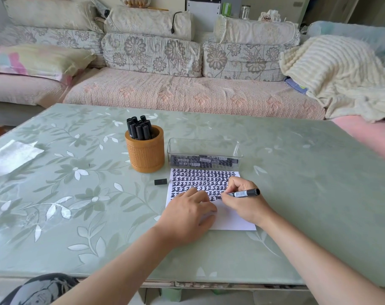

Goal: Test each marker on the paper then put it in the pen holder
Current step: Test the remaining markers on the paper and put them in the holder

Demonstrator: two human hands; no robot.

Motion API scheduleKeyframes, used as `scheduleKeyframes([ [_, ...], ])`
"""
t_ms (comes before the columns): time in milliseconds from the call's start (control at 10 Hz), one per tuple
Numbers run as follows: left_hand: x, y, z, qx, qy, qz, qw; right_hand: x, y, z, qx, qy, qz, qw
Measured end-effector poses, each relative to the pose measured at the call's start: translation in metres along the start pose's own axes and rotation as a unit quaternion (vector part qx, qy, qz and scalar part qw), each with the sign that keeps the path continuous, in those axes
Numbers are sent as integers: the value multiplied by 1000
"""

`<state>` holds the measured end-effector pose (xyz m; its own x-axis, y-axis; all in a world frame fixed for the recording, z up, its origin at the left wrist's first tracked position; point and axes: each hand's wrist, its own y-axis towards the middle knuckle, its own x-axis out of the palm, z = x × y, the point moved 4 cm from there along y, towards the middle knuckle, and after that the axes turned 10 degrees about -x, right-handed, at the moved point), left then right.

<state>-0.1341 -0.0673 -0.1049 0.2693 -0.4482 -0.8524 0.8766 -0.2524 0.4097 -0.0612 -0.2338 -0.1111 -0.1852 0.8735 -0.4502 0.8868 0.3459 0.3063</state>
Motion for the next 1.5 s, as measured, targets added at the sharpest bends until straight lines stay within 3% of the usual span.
scheduleKeyframes([
  [500,0,0,-1,0,-3,1,1000,2,-1,-5,-4,-4,-25,1000],
  [800,1,0,-3,5,-16,-6,1000,-7,1,-5,25,54,41,997],
  [1000,-6,1,-7,13,-28,-24,999,-3,4,-26,13,63,23,998],
  [1200,-38,14,-45,-78,-2,65,995,3,13,-44,-34,51,-86,994],
  [1300,-49,16,-75,-155,30,77,985,12,18,-50,9,111,-134,985],
  [1400,-50,11,-98,-239,60,31,969,18,20,-55,48,150,-162,974],
  [1500,-48,7,-107,-270,81,-8,959,22,23,-60,41,130,-175,975],
])
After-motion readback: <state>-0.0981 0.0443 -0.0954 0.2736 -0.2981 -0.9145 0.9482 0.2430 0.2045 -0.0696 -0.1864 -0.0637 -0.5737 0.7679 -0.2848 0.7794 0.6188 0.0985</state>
